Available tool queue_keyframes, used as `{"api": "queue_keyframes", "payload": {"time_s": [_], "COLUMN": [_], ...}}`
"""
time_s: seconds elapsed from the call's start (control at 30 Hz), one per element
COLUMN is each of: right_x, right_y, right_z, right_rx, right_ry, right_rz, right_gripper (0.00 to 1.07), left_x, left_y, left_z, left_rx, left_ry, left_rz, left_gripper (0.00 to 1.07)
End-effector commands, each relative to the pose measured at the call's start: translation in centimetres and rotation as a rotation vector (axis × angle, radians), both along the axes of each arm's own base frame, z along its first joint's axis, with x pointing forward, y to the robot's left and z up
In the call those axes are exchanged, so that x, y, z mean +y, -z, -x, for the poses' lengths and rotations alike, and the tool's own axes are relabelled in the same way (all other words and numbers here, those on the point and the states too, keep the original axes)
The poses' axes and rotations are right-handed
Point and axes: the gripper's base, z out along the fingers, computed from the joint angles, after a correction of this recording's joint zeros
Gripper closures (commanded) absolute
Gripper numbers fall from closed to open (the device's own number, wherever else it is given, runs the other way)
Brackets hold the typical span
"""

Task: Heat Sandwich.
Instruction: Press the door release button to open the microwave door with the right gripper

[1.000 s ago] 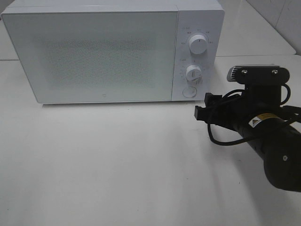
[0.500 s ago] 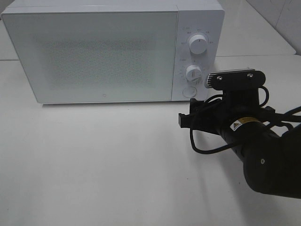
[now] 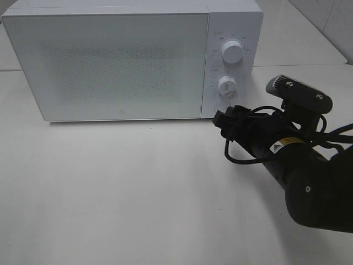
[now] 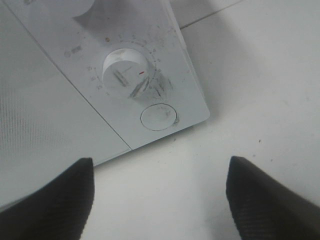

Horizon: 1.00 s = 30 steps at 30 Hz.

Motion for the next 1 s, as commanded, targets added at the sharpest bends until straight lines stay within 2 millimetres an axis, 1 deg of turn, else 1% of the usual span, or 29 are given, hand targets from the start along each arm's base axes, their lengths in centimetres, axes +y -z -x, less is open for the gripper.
{"api": "queue_keyframes", "payload": {"time_s": [0.03, 0.1, 0.13, 0.17, 0.23, 0.27, 0.3, 0.33, 0.4, 0.43, 0.47, 0.53, 0.57, 0.6, 0.7, 0.83, 1.0], "right_x": [0.19, 0.2, 0.2, 0.2, 0.21, 0.21, 0.23, 0.23, 0.23, 0.23, 0.23, 0.23, 0.24, 0.24, 0.3, 0.33, 0.55], "right_y": [-0.22, -0.2, -0.2, -0.2, -0.2, -0.2, -0.21, -0.21, -0.21, -0.21, -0.21, -0.19, -0.15, -0.15, 0.1, 0.25, -0.01], "right_z": [-0.12, -0.11, -0.11, -0.11, -0.11, -0.11, -0.11, -0.11, -0.11, -0.11, -0.11, -0.11, -0.09, -0.09, 0.02, 0.08, -0.31], "right_rx": [0.005, 0.013, 0.013, 0.019, 0.025, 0.025, 0.029, 0.031, 0.034, 0.034, 0.037, 0.041, 0.047, 0.047, 0.079, 0.098, 0.088], "right_ry": [0.093, 0.141, 0.141, 0.186, 0.23, 0.23, 0.26, 0.275, 0.299, 0.299, 0.322, 0.338, 0.346, 0.346, 0.357, 0.377, 0.376], "right_rz": [-0.257, -0.383, -0.383, -0.501, -0.618, -0.618, -0.704, -0.743, -0.806, -0.806, -0.866, -0.906, -0.921, -0.921, -0.925, -0.957, -0.975], "right_gripper": [0.41, 0.44, 0.44, 0.47, 0.51, 0.51, 0.56, 0.59, 0.66, 0.66, 0.75, 0.86, 0.96, 0.96, 1.07, 1.07, 1.07], "left_x": [-0.01, -0.01, -0.01, -0.01, -0.01, -0.01, -0.01, -0.01, -0.01, -0.01, -0.01, -0.01, -0.01, -0.01, -0.01, -0.01, -0.01], "left_y": [0.09, 0.09, 0.09, 0.09, 0.09, 0.09, 0.09, 0.09, 0.09, 0.09, 0.09, 0.09, 0.09, 0.09, 0.09, 0.09, 0.09], "left_z": [0.02, 0.02, 0.02, 0.02, 0.02, 0.02, 0.02, 0.02, 0.02, 0.02, 0.02, 0.02, 0.02, 0.02, 0.02, 0.02, 0.02], "left_rx": [-0.004, -0.004, -0.004, -0.004, -0.004, -0.004, -0.004, -0.004, -0.004, -0.004, -0.004, -0.004, -0.004, -0.004, -0.004, -0.004, -0.004], "left_ry": [-0.005, -0.005, -0.005, -0.005, -0.005, -0.005, -0.005, -0.005, -0.005, -0.005, -0.005, -0.005, -0.005, -0.005, -0.005, -0.005, -0.005], "left_rz": [0.007, 0.007, 0.007, 0.007, 0.007, 0.007, 0.007, 0.007, 0.007, 0.007, 0.007, 0.007, 0.007, 0.007, 0.007, 0.007, 0.007], "left_gripper": [0.09, 0.09, 0.09, 0.09, 0.09, 0.09, 0.09, 0.09, 0.09, 0.09, 0.09, 0.09, 0.09, 0.09, 0.09, 0.09, 0.09]}}
